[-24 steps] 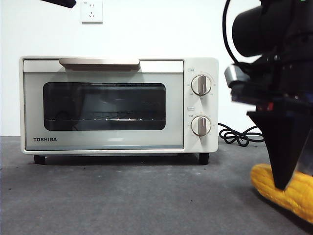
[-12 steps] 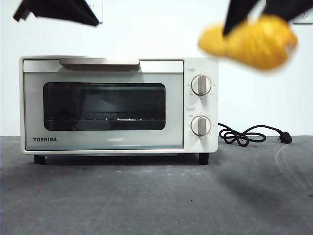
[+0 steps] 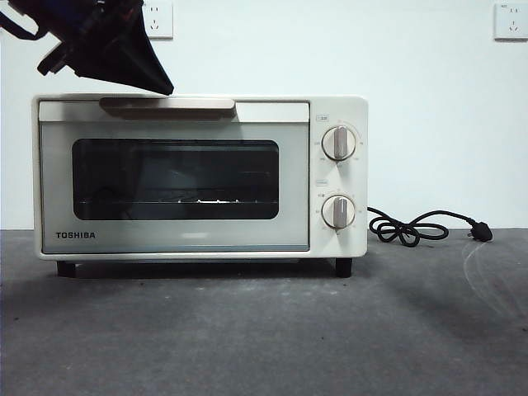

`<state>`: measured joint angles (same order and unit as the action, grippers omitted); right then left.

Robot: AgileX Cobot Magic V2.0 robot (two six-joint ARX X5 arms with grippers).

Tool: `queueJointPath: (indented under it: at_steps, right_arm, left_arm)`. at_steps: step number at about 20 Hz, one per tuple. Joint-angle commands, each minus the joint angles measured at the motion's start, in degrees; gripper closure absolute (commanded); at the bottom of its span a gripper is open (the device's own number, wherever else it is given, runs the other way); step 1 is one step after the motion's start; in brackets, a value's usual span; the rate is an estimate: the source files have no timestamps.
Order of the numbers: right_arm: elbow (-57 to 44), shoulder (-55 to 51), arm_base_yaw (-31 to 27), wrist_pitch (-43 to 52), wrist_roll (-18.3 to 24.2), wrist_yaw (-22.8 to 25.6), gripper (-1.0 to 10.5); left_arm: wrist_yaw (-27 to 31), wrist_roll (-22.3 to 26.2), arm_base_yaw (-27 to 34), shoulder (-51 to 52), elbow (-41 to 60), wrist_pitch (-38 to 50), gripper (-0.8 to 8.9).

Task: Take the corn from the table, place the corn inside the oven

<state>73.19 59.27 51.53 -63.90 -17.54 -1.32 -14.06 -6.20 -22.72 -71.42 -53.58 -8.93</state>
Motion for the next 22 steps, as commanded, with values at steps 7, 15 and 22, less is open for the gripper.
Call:
queueJointPath:
  at_steps: [7,15,22]
  right_arm:
    - [1.51,0.09,0.63,-0.81,-0.72,0.90,9.6]
    - [1.51,0.09,0.63,-0.79,-0.70,0.94,9.6]
    - [1.51,0.09,0.63,-0.52,-0.46,0.96,9.6]
  left_arm:
    - [2.05,2.47,-0.20,-2.34,-0.22,-1.09,8.19]
    - [1.64,2.47,-0.77,-2.62,-0.22,-10.69,8.18]
    - [-1.92,3.87,-1.33,-2.62,-0.22,-20.44,8.18]
